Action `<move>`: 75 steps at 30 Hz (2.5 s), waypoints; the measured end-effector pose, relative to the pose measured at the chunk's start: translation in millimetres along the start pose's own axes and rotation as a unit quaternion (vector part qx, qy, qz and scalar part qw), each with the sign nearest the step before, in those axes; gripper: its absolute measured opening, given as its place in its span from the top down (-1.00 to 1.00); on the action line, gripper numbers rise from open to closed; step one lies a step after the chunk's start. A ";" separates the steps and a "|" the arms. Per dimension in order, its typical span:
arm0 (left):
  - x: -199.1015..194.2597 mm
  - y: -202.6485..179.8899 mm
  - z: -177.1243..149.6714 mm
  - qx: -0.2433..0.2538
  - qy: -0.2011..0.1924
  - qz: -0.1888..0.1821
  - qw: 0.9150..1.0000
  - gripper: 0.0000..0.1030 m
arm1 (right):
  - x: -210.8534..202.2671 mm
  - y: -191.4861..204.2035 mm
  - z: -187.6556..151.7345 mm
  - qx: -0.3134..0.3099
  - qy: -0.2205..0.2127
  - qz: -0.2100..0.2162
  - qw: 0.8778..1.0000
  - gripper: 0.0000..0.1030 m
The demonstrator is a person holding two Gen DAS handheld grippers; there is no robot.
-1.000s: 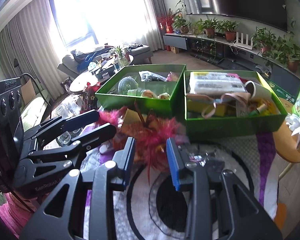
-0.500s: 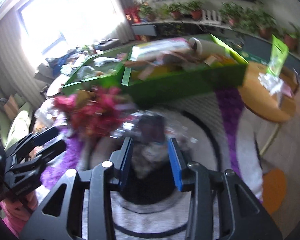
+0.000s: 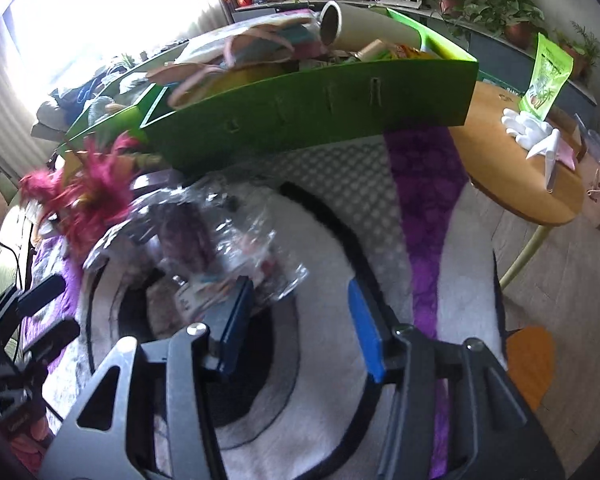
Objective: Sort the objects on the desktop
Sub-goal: 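Move the open right gripper toward the clear bag with flower-printed packet, then close the right gripper on the clear plastic bag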
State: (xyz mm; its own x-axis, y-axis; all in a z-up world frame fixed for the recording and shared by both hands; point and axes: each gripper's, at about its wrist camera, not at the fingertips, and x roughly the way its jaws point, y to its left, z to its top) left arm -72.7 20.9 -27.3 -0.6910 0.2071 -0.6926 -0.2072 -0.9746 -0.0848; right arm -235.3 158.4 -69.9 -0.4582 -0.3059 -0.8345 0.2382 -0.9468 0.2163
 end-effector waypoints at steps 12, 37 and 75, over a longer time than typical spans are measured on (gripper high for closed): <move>11.9 10.7 -6.6 -0.016 0.015 0.000 1.000 0.03 | 7.5 13.2 9.8 -0.043 0.011 0.073 0.996 -0.11; -4.9 36.8 -17.1 -0.045 0.009 0.028 0.999 0.03 | -17.9 50.7 -59.7 -0.047 0.088 0.145 0.984 -0.23; 31.5 1.1 -5.1 -0.031 0.043 -0.076 0.996 0.29 | -13.4 39.2 -55.1 0.041 0.020 0.112 0.993 0.43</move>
State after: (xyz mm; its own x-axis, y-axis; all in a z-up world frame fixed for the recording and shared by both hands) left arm -91.2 25.9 -52.8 -0.5922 0.3478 -0.7269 -0.2609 -0.9362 -0.2354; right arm -172.6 130.9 -78.2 -0.3660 -0.5075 -0.7801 0.2596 -0.8606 0.4381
